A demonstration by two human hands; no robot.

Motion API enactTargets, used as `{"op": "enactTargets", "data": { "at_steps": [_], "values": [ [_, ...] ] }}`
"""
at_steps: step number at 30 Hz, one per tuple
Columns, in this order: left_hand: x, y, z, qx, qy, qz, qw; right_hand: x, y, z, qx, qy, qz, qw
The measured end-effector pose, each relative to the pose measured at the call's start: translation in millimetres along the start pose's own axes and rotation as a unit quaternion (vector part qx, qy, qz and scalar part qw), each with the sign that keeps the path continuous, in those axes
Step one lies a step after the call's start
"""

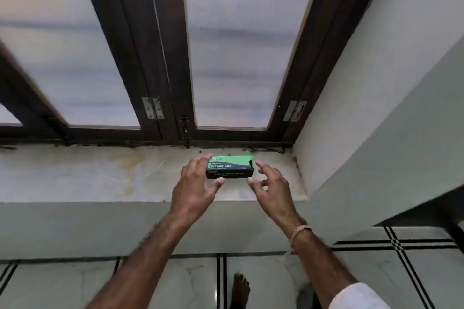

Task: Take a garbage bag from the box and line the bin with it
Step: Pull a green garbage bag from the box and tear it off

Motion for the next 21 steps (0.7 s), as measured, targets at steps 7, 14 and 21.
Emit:
{"op": "enactTargets", "data": {
  "at_steps": [7,14,21],
  "values": [
    [-57.1,-5.5,-47.5,-0.083,-0.065,0.042,0.994,-63.7,33.1,-16.9,-0.017,-0.073,-0.023,0.997],
    [-69.9,-18.7,-47.3,0.001,-0.049,0.025,0.998,-79.0,38.3,-0.2,-0.084,-0.078,-0.041,0.993],
    [-73.7,-32.9,-23.8,0.187,-0.047,0.029,0.981,-80.6,34.9,7.1,-0.401,-0.076,-0.149,0.901]
  ]
}}
Point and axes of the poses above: each hand's wrist, its own x-axis away from the middle knuckle, its own z-axis out of the back of the hand, y = z × x, the point moved 2 cm from there along -x, towards the middle knuckle, and after that the axes turned 5 degrees about -y, right-handed, at the moved point
